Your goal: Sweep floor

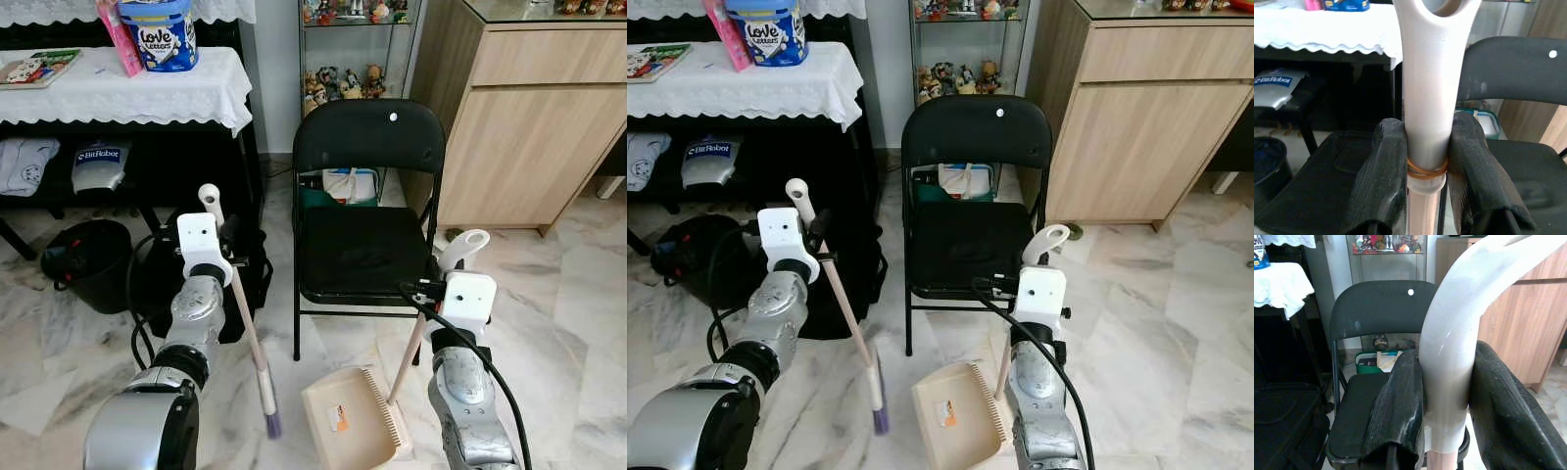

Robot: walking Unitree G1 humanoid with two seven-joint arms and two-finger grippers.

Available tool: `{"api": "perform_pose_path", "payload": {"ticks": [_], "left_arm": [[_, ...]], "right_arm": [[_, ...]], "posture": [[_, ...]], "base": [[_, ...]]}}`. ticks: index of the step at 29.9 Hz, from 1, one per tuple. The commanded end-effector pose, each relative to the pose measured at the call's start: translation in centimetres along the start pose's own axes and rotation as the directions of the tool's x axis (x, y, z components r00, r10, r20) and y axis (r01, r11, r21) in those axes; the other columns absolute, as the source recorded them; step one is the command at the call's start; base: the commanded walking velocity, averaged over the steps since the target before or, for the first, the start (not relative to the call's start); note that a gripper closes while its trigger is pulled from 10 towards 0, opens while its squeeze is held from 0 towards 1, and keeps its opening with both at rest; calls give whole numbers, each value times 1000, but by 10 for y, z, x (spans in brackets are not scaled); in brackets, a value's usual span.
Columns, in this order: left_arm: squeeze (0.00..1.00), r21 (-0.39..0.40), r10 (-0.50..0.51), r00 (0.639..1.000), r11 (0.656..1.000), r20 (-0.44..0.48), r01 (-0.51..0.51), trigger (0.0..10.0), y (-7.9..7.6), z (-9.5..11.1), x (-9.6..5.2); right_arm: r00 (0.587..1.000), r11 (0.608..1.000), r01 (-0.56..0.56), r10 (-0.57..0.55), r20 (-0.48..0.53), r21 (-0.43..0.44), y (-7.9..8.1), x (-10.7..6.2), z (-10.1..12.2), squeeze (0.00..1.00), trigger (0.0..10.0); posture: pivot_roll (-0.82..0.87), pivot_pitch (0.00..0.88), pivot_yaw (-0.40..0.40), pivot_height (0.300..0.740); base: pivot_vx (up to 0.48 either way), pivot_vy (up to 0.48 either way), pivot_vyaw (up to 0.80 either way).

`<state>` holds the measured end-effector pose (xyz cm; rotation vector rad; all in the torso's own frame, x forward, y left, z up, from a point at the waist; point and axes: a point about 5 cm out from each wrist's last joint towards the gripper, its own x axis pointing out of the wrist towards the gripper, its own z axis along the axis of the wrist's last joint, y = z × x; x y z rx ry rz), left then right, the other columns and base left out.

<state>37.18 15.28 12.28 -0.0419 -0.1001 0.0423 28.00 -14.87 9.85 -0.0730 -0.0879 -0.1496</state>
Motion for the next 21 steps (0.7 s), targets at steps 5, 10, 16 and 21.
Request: {"api": "perform_pose_path", "payload": {"ticks": [5,10,16,21], "left_arm": [[0,-3,41,993,999,112,-41,10000,0,21,7],[0,5,27,984,1000,176,-29,10000,-3,35,13],[0,43,-39,999,998,26,38,10000,-11,13,10],[0,96,-136,988,985,-66,142,10000,-17,-6,1]], "right_arm": [[997,1000,-6,5,74,15,1,-1,14,0,10000],[997,1000,-10,8,81,17,2,-2,16,0,10000],[997,1000,-13,12,83,20,3,-3,17,0,10000],[997,1000,-12,11,75,19,2,-5,16,0,10000]], "posture": [[-152,76,24,740],[-157,81,22,740],[-170,84,25,740],[-168,91,24,740]], "base": [[0,0,0],[0,0,0],[0,0,0],[0,0,0]]}}
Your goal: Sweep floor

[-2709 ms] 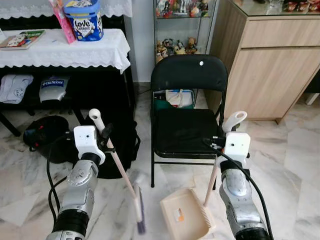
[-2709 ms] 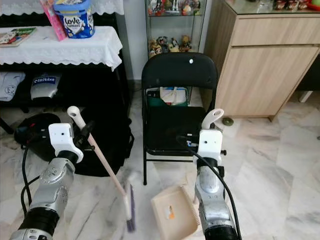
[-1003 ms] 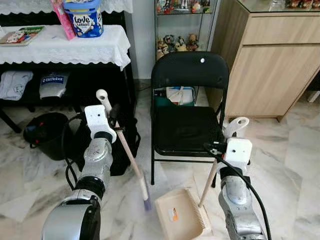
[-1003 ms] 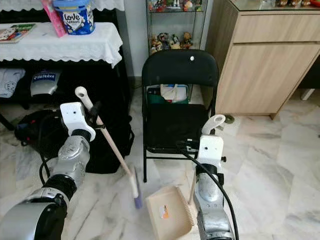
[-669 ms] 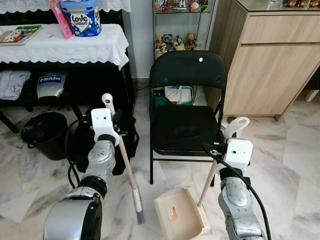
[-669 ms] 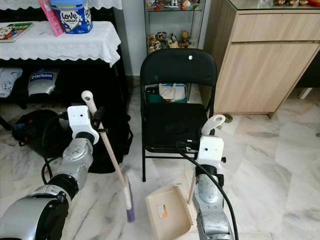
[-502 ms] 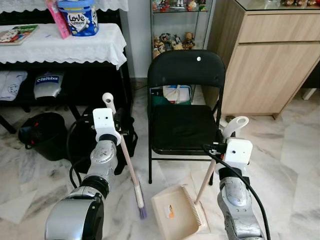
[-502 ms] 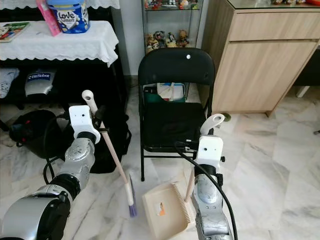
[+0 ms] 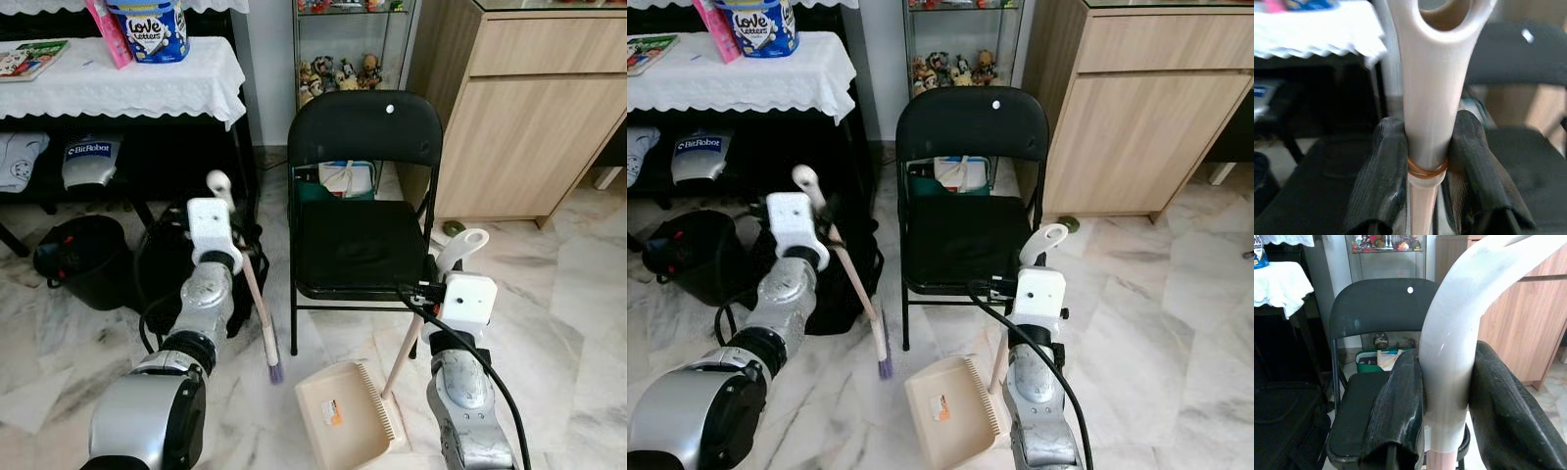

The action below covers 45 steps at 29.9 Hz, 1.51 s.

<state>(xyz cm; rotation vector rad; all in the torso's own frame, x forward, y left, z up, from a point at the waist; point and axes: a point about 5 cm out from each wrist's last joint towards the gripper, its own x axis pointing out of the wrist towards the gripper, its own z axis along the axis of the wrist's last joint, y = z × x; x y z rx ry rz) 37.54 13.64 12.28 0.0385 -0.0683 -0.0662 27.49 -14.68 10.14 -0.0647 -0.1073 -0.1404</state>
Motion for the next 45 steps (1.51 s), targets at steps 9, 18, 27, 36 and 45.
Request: {"api": "perform_pose_path", "payload": {"ticks": [9,18,27,36,45], "left_arm": [[0,61,-119,990,990,-76,124,10000,8,-17,-10],[0,99,-238,969,965,-65,243,10000,50,-11,-20],[0,145,-353,929,919,-111,366,10000,80,-2,-35],[0,148,-479,861,852,-169,503,10000,94,16,-50],[0,166,-465,876,860,-132,482,10000,111,50,-51]], "right_arm": [[999,1000,-21,21,34,7,5,1,9,0,10000],[999,999,-32,31,30,18,8,2,8,0,10000],[999,999,-44,43,27,22,11,6,7,0,10000],[999,999,-44,43,29,24,10,8,7,0,10000],[998,999,-49,48,32,23,10,11,7,0,10000]], "posture": [[-153,93,22,740],[-116,95,26,740],[-75,85,26,740],[-57,79,25,740],[-49,73,20,740]], "base": [[0,0,0],[0,0,0],[0,0,0],[0,0,0],[0,0,0]]}}
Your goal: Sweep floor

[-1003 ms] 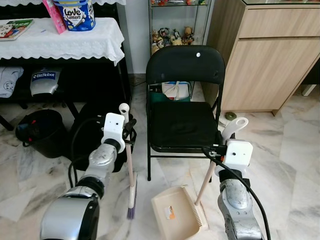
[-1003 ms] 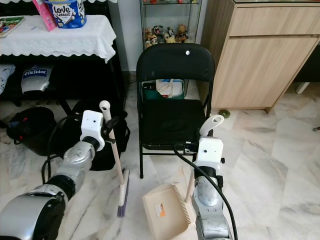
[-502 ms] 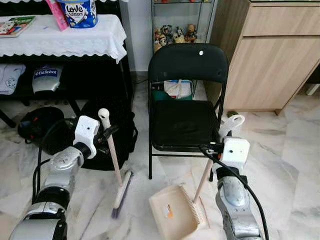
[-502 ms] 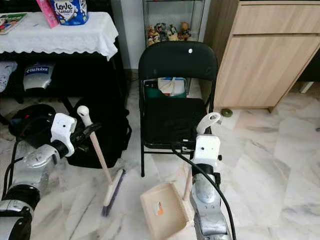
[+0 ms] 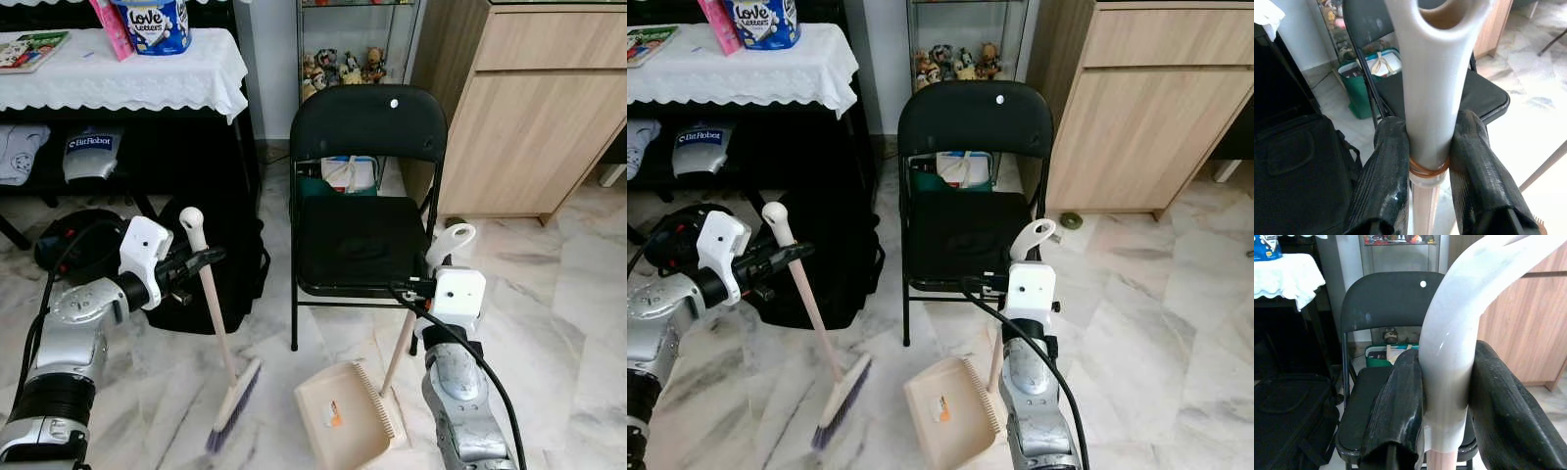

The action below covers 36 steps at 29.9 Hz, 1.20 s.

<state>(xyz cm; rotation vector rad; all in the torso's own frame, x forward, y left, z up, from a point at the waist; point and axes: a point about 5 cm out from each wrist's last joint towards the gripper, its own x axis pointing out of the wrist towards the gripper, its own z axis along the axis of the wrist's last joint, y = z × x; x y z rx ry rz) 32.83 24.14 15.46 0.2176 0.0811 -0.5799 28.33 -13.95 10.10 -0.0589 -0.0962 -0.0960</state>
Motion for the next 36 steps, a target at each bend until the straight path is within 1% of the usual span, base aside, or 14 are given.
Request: {"api": "perform_pose_path", "payload": {"ticks": [1,5,8,9,10,11,12,14,20,22,24,25,28,36], "left_arm": [[0,50,45,998,998,51,-47,10000,11,19,-7],[0,20,160,975,986,155,-165,10000,22,38,-8],[0,3,236,953,971,189,-241,10000,26,43,-8],[0,10,261,945,963,195,-268,10000,28,44,-8],[0,13,323,921,943,216,-334,10000,32,45,-9],[0,13,323,921,943,216,-334,10000,32,45,-9],[0,4,373,898,923,233,-385,10000,34,46,-9],[0,-7,405,882,909,243,-416,10000,35,46,-10],[0,-71,421,868,906,263,-418,10000,13,33,5],[0,-118,453,853,892,259,-437,10000,7,25,11],[0,-130,462,849,887,257,-443,10000,5,23,14],[0,-143,472,848,882,240,-450,10000,-1,16,20],[0,-160,491,842,870,224,-466,10000,-9,8,29],[0,-143,531,823,847,201,-511,10000,-17,-3,40]], "right_arm": [[999,1000,-4,4,42,16,1,4,7,0,10000],[999,1000,-5,4,44,15,2,5,8,0,10000],[999,1000,-6,5,45,14,1,5,8,0,10000],[999,1000,-6,6,45,14,1,5,8,0,10000],[999,1000,-6,5,46,12,1,5,8,0,10000],[999,1000,-6,5,46,12,1,5,8,0,10000],[999,1000,-5,5,45,11,1,5,8,0,10000],[999,1000,-5,4,45,10,0,5,8,0,10000],[999,1000,-7,6,44,9,1,5,8,0,10000],[999,1000,-7,7,45,8,1,5,8,0,10000],[999,1000,-7,7,45,8,0,5,8,0,10000],[999,1000,-7,6,45,7,0,4,8,0,10000],[999,1000,-5,5,45,6,0,4,8,0,10000],[999,1000,-4,4,45,8,0,3,8,0,10000]], "posture": [[-49,73,20,740],[-48,72,20,740],[-53,68,17,740],[-56,68,16,740],[-56,68,16,740],[-56,68,16,740],[-58,69,15,740],[-58,70,15,740],[-59,73,14,740],[-71,77,12,740],[-73,77,10,740],[-74,78,11,740],[-78,81,11,740],[-83,84,13,740]], "base": [[0,0,0],[0,0,0],[0,0,0],[0,0,0],[0,0,0],[0,0,0],[0,0,0],[0,0,0],[0,0,0],[0,0,0],[0,0,0],[0,0,0],[0,0,0],[0,0,0]]}}
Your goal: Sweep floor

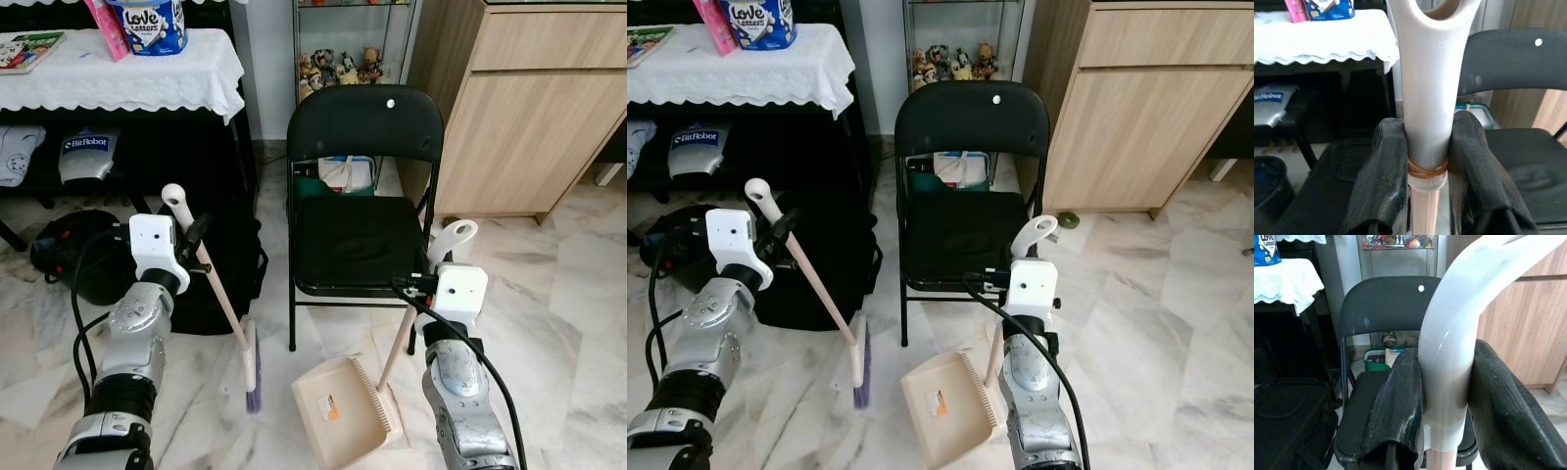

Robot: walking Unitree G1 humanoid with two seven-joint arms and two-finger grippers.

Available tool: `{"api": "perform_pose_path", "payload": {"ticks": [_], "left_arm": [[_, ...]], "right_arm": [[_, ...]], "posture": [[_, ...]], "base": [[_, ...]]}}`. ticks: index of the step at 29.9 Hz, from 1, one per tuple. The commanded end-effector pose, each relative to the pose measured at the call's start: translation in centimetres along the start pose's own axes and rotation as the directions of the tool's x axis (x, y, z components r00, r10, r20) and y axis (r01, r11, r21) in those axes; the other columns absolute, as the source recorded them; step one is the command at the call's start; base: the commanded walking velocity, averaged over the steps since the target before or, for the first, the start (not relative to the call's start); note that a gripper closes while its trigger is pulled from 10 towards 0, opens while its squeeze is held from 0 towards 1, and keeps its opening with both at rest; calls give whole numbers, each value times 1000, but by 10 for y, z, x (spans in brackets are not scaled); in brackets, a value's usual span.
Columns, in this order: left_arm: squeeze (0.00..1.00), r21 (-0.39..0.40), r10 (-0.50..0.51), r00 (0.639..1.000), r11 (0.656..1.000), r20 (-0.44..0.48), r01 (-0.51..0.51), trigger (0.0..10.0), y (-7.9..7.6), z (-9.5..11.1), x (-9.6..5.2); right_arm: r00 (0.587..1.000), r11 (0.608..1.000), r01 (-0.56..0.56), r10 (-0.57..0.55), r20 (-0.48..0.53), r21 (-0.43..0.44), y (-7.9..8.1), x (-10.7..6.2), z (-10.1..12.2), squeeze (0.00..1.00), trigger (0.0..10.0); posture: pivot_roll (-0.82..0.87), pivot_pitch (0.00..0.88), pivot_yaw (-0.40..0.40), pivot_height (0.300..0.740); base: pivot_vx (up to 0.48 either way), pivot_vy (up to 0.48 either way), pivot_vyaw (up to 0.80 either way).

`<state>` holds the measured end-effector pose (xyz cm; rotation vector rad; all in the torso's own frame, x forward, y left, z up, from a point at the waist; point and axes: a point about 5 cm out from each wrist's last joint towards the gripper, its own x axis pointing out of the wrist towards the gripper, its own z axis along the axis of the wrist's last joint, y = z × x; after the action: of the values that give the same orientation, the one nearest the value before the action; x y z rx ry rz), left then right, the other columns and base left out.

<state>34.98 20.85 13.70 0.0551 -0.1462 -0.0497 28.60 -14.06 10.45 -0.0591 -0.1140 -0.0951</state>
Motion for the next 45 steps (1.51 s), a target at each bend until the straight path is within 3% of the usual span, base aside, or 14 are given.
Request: {"api": "perform_pose_path", "payload": {"ticks": [1,6,11,17,26,33,34,35,36,37,45], "left_arm": [[0,32,20,999,999,30,-21,10000,0,5,4],[0,30,63,996,997,63,-65,10000,3,8,5],[0,24,44,999,999,31,-45,10000,0,0,5],[0,-11,-69,994,998,-84,68,10000,-15,-19,3],[0,2,-196,960,980,-200,201,10000,-17,-32,-2],[0,16,-287,926,954,-246,300,10000,0,-30,-7],[0,16,-287,926,954,-246,300,10000,0,-30,-7],[0,35,-281,929,954,-239,298,10000,12,-23,-7],[0,35,-281,929,954,-239,298,10000,12,-23,-7],[0,68,-263,937,956,-229,285,10000,23,-16,-7],[0,97,-269,946,952,-182,289,10000,36,3,-6]], "right_arm": [[1000,1000,-4,4,27,7,1,0,5,0,10000],[1000,1000,1,-1,28,9,1,-1,6,0,10000],[1000,1000,-7,7,25,9,3,-1,5,0,10000],[1000,1000,-6,6,26,9,2,-1,6,0,10000],[1000,1000,-4,4,24,8,2,-1,5,0,10000],[1000,1000,-7,7,24,9,2,-1,5,0,10000],[1000,1000,-7,7,24,9,2,-1,5,0,10000],[1000,1000,-7,7,23,10,2,0,5,0,10000],[1000,1000,-7,7,23,10,2,0,5,0,10000],[1000,1000,-9,9,23,10,2,0,5,0,10000],[1000,1000,-14,14,26,10,3,1,5,0,10000]], "posture": [[-88,84,15,740],[-93,87,16,740],[-93,87,16,740],[-93,92,15,740],[-90,93,15,740],[-82,92,15,740],[-82,92,15,740],[-75,91,14,740],[-75,91,14,740],[-72,89,12,740],[-70,86,8,740]], "base": [[0,0,0],[0,0,0],[0,0,0],[0,0,0],[0,0,0],[0,0,0],[0,0,0],[0,0,0],[0,0,0],[0,0,0],[0,0,0]]}}
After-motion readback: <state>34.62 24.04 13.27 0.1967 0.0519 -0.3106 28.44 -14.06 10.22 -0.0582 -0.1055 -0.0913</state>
